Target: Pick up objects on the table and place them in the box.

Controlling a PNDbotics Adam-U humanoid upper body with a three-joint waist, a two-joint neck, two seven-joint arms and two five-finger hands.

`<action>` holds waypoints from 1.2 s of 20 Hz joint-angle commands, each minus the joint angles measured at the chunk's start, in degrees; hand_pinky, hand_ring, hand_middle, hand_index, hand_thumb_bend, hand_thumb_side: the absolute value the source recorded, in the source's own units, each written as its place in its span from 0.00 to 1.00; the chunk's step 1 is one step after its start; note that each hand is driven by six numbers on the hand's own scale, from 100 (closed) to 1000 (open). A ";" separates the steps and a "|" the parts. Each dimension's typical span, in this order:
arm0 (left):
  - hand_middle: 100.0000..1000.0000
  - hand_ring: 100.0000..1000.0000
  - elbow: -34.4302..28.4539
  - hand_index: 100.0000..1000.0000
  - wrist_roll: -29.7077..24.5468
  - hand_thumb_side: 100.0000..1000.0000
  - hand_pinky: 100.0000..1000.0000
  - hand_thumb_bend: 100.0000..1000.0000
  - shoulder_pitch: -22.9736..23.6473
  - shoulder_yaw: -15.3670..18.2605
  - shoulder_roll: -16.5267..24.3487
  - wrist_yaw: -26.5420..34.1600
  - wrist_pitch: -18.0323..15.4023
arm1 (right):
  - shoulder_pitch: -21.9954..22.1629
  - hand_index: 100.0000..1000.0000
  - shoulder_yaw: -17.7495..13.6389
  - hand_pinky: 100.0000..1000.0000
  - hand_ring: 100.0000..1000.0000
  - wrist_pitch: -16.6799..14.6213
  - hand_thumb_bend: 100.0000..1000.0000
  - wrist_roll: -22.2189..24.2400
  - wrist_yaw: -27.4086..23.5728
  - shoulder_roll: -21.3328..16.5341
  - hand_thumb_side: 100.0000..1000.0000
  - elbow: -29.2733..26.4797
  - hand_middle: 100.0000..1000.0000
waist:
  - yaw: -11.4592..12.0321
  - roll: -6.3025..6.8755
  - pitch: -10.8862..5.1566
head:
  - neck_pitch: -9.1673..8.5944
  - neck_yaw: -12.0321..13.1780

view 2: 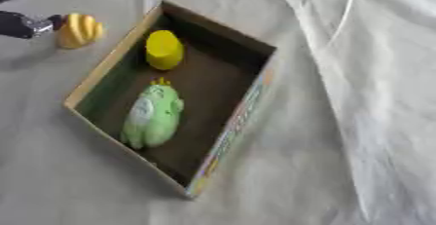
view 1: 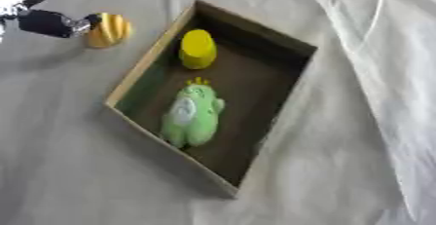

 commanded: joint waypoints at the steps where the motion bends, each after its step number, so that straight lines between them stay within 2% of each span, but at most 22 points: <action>1: 0.82 0.90 0.01 0.92 -0.74 0.43 0.92 0.28 -1.19 0.82 2.00 0.27 0.52 | -0.73 0.80 -0.10 0.84 0.97 0.09 0.00 0.39 0.10 -1.54 0.47 -0.95 0.60 | -0.22 -0.25 -1.02 | -1.12 0.44; 2: 0.82 0.91 0.14 0.92 -0.82 0.41 0.92 0.30 -1.15 0.80 2.02 0.06 0.65 | -0.76 0.80 -0.04 0.84 0.98 0.14 0.00 0.50 0.12 -1.49 0.48 -0.95 0.60 | -0.35 -0.17 -0.89 | -1.24 0.56; 7: 0.83 0.91 1.03 0.93 -0.84 0.43 0.92 0.31 -0.98 1.03 1.99 -1.13 1.32 | -0.91 0.80 0.30 0.84 0.98 0.38 0.00 1.12 0.24 -1.28 0.49 -0.95 0.59 | -0.84 0.13 -0.43 | -1.63 1.04; 8: 0.83 0.91 1.34 0.93 -0.80 0.42 0.92 0.31 -0.90 1.12 2.03 -1.41 1.52 | -0.94 0.80 0.34 0.84 0.98 0.42 0.00 1.21 0.24 -1.23 0.49 -0.95 0.59 | -0.94 0.20 -0.33 | -1.73 1.14; 9: 0.83 0.92 1.71 0.93 -0.73 0.32 0.92 0.29 -0.82 1.21 2.08 -1.79 1.76 | -0.97 0.80 0.36 0.84 0.98 0.47 0.00 1.29 0.24 -1.17 0.48 -0.95 0.59 | -1.02 0.25 -0.22 | -1.82 1.20; 10: 0.83 0.92 2.13 0.93 -0.64 0.38 0.92 0.31 -0.72 1.33 2.11 -2.20 2.04 | -0.99 0.80 0.38 0.84 0.98 0.51 0.00 1.35 0.25 -1.12 0.49 -0.95 0.59 | -1.11 0.30 -0.12 | -1.89 1.22; 11: 0.84 0.92 2.56 0.93 -0.52 0.36 0.92 0.31 -0.65 1.47 2.12 -2.64 2.31 | -1.00 0.80 0.39 0.84 0.98 0.54 0.00 1.41 0.26 -1.08 0.49 -0.95 0.59 | -1.19 0.36 -0.02 | -1.97 1.26; 12: 0.83 0.92 3.02 0.93 -0.25 0.27 0.92 0.28 -0.59 1.68 2.13 -3.09 2.64 | -1.02 0.80 0.40 0.84 0.99 0.56 0.00 1.46 0.27 -1.03 0.49 -0.95 0.59 | -1.30 0.42 0.09 | -2.07 1.33; 14: 0.83 0.91 3.78 0.92 0.63 0.23 0.91 0.23 -0.54 2.07 2.06 -3.74 3.23 | -1.09 0.80 0.46 0.84 0.99 0.62 0.00 1.59 0.29 -0.92 0.49 -0.95 0.59 | -1.53 0.53 0.29 | -2.29 1.49; 24: 0.81 0.89 5.86 0.90 3.25 0.16 0.88 0.15 -0.40 2.48 1.91 -6.09 5.64 | -1.20 0.80 0.78 0.85 1.00 0.70 0.00 2.31 0.65 -0.47 0.49 -0.95 0.59 | -2.61 0.85 1.22 | -3.33 2.31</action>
